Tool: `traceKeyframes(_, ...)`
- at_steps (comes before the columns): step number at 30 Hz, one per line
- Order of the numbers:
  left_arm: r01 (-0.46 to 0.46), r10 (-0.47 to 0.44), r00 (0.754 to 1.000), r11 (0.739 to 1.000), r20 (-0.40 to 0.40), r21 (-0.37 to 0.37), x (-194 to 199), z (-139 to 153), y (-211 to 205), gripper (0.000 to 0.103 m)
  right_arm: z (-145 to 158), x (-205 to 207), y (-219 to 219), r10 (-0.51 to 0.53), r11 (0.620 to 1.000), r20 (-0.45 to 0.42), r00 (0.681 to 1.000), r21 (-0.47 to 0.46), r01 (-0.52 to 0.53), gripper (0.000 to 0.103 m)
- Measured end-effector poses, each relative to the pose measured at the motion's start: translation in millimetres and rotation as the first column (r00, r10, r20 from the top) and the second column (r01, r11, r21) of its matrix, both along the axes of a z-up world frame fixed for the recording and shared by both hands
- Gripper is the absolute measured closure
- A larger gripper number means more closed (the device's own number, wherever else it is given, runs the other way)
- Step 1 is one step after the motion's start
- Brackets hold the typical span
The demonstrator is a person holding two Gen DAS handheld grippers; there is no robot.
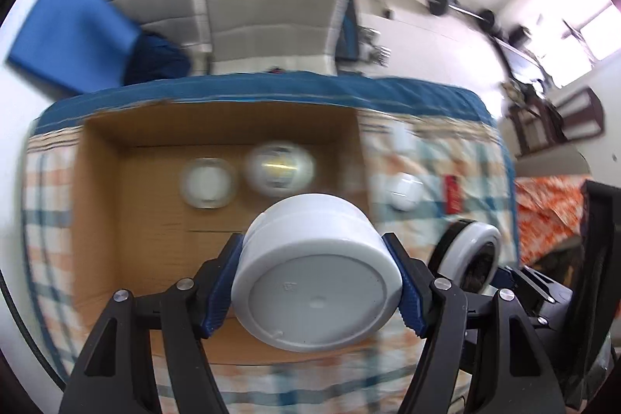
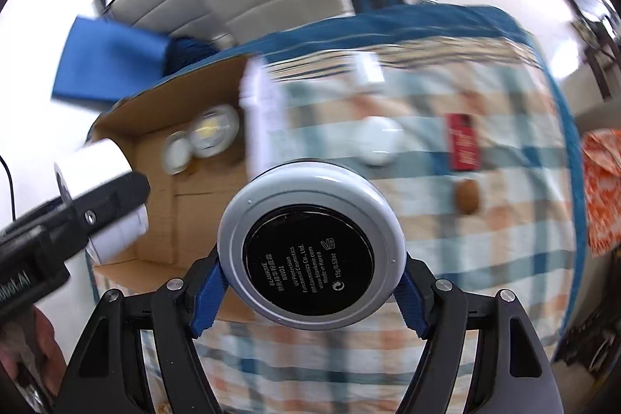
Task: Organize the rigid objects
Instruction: 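Carry the white container and white jar into the cardboard box with both grippers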
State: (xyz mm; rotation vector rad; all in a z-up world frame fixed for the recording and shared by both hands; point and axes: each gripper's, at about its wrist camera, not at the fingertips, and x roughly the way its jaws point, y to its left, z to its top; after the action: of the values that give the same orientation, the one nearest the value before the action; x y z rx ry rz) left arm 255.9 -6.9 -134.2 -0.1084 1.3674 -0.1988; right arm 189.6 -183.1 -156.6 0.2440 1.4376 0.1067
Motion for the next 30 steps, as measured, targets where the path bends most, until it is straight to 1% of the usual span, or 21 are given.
traceKeyframes(3,-0.055,0.055,0.998,0.999,-0.016,0.000,3.9,-7.5,40.9,0.035,-7.9,12.3,44.8,0.038,0.999,-0.014,0.999,0.004,-0.038,0.027)
traceKeyframes(4,-0.071,0.071,0.997,0.997,-0.022,0.006,6.5,-12.9,54.0,0.035,-12.9,17.1,62.2,0.054,0.999,-0.022,0.998,-0.001,-0.054,0.027)
traceKeyframes(7,-0.099,0.100,0.994,0.995,-0.053,0.028,15.1,-33.8,85.7,0.035,-28.4,26.6,93.3,0.071,0.997,-0.044,0.996,-0.022,-0.072,0.027)
traceKeyframes(9,-0.108,0.112,0.991,0.993,-0.075,0.052,21.6,-51.6,98.4,0.035,-42.2,33.6,109.4,0.067,0.997,-0.063,0.996,-0.038,-0.069,0.027)
traceKeyframes(13,-0.116,0.124,0.984,0.991,-0.125,0.070,31.4,-85.8,127.9,0.035,-74.3,44.7,128.0,0.042,0.995,-0.108,0.993,-0.082,-0.051,0.027)
traceKeyframes(18,-0.098,0.110,0.979,0.992,-0.170,0.081,39.5,-116.8,136.5,0.035,-107.6,49.3,132.6,0.007,0.994,-0.157,0.988,-0.107,-0.025,0.027)
traceKeyframes(22,-0.084,0.099,0.973,0.993,-0.211,0.079,47.5,-142.4,137.9,0.035,-129.9,51.6,132.0,-0.018,0.995,-0.189,0.982,-0.099,0.000,0.027)
traceKeyframes(30,-0.061,0.085,0.963,0.993,-0.255,0.100,60.3,-175.9,137.4,0.035,-159.2,57.5,133.8,-0.038,0.991,-0.234,0.972,-0.135,0.006,0.026)
